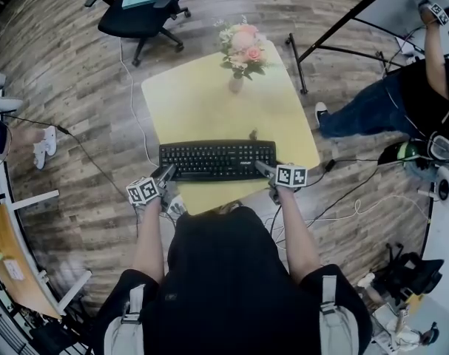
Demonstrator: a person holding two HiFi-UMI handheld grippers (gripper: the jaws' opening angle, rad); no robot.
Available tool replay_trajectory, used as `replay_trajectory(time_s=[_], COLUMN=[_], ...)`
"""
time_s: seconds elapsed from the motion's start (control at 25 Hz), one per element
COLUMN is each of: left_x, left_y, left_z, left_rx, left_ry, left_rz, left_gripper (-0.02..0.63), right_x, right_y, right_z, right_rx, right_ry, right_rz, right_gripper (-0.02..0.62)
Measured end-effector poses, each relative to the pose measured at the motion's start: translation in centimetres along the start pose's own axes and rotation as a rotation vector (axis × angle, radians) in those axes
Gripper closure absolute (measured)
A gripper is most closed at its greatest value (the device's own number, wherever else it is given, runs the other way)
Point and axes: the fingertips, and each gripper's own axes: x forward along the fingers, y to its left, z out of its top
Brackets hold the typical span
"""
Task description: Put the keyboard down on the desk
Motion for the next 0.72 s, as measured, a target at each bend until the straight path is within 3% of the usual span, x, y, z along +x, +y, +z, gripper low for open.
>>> replay_trajectory(time_s=[0.2, 0.72], left_x=[-0.4, -0.2], left_y=[0.9, 2.0], left_z=[0.0, -0.7], left_rx=[0.102, 0.102], left_ry=[0.018, 0.030], left_rz=[0.093, 0.133], left_gripper=[0.376, 0.368], right_x=[0.0, 0.1], right_y=[0.1, 0.1], right_z=[-0.2, -0.2], right_rx=[-0.040, -0.056], right_ry=[0.025, 0.024], right_rz=[-0.039, -0.100], right_gripper=[0.273, 0.264])
